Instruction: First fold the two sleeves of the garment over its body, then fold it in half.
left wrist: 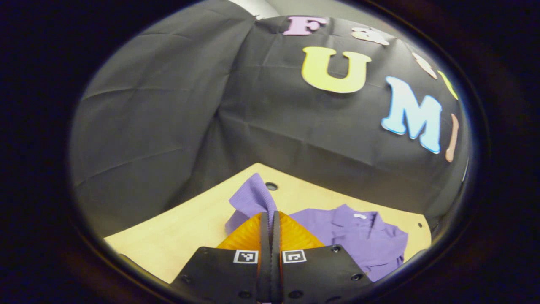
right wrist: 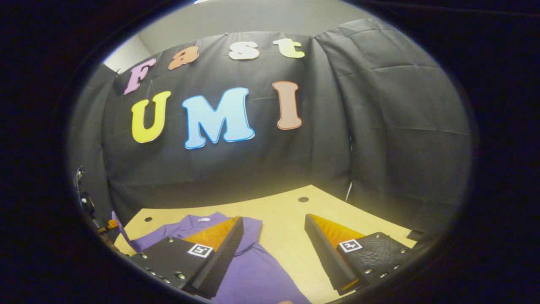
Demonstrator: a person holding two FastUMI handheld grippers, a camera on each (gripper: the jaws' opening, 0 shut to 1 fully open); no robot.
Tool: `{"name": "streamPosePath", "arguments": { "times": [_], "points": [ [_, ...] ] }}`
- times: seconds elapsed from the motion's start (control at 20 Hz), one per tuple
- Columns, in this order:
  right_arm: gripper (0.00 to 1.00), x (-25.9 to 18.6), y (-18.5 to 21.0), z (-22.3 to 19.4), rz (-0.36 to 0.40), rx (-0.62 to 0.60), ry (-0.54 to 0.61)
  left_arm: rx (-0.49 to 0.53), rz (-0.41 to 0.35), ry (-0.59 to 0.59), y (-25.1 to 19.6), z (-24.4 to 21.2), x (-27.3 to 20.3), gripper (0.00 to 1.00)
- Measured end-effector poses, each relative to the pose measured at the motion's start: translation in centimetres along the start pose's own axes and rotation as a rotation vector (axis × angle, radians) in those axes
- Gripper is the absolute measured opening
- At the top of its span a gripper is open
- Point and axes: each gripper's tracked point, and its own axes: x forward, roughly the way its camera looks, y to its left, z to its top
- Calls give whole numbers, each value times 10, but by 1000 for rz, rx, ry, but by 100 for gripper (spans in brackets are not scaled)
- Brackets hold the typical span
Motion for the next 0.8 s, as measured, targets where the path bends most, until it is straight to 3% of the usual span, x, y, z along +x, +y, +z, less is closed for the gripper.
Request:
{"name": "streamPosePath", "arguments": {
  "times": [0.25, 0.3, 0.35, 0.4, 0.45, 0.5, 0.8],
  "points": [
    [93, -7, -22, -7, -35, -6, 28, 59, -195, 39, -116, -15, 12, 7],
    [84, -8, -26, -8, -45, -7, 28, 72, -227, 48, -134, -19, 14, 7],
    [93, -11, -29, -9, -53, -7, 29, 92, -258, 55, -151, -23, 14, 7],
    [93, -13, -32, -9, -59, -7, 33, 112, -285, 60, -168, -27, 14, 7],
    [84, -14, -34, -11, -63, -8, 36, 131, -314, 67, -184, -32, 14, 7],
    [93, -16, -37, -12, -69, -10, 39, 149, -339, 72, -199, -36, 14, 7],
    [93, -20, -45, -18, -81, -18, 66, 242, -488, 111, -293, -72, 11, 7]
  ]
}}
